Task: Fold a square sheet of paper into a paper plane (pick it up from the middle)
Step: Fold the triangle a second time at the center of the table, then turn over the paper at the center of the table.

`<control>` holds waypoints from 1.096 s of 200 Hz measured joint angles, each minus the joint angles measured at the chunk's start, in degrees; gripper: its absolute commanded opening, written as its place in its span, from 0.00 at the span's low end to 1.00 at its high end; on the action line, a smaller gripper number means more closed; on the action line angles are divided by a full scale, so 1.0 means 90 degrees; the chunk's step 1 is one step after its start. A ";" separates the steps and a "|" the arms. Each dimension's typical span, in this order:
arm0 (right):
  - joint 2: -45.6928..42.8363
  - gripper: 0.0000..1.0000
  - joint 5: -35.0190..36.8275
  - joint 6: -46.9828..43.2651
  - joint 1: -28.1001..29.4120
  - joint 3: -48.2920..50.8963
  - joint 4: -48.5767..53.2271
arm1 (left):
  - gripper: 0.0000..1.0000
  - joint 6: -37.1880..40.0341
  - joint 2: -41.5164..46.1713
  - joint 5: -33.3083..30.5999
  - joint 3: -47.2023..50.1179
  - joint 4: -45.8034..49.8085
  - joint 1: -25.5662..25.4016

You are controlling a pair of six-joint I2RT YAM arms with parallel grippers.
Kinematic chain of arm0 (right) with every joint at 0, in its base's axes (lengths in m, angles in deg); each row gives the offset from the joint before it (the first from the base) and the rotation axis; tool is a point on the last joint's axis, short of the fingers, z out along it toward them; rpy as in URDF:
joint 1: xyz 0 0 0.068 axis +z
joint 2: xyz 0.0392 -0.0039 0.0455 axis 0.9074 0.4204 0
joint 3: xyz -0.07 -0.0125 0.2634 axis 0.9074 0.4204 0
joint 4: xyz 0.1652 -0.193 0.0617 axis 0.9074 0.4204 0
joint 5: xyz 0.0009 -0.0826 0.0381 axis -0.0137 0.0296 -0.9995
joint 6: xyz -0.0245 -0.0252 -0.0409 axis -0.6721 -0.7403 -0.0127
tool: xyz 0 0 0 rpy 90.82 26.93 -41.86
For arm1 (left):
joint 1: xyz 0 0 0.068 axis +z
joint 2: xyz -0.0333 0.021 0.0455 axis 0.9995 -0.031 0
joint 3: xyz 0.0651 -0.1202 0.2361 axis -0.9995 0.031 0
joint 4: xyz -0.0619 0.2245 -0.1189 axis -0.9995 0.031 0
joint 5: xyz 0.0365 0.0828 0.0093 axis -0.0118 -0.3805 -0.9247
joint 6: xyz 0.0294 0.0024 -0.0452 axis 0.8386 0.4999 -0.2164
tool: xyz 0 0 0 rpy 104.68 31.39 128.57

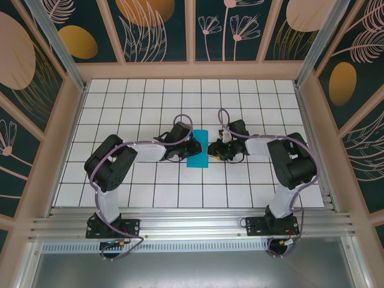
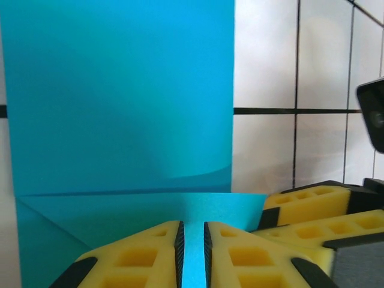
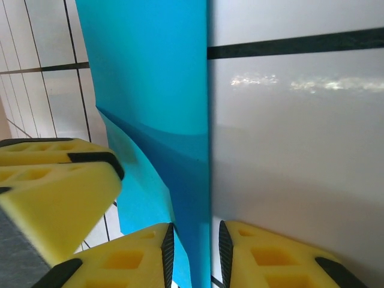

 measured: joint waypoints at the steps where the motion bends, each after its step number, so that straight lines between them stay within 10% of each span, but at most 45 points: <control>1: 0.0000 0.29 0.0000 0.0000 0.0000 0.0000 0.0000 | 0.21 0.0000 0.0007 -0.0015 0.0000 0.0002 0.0000; 219: 0.0340 0.29 0.0121 0.0313 0.0112 -0.0381 -0.0090 | 0.15 0.0257 -0.0024 -0.0724 -0.0002 0.0682 0.0090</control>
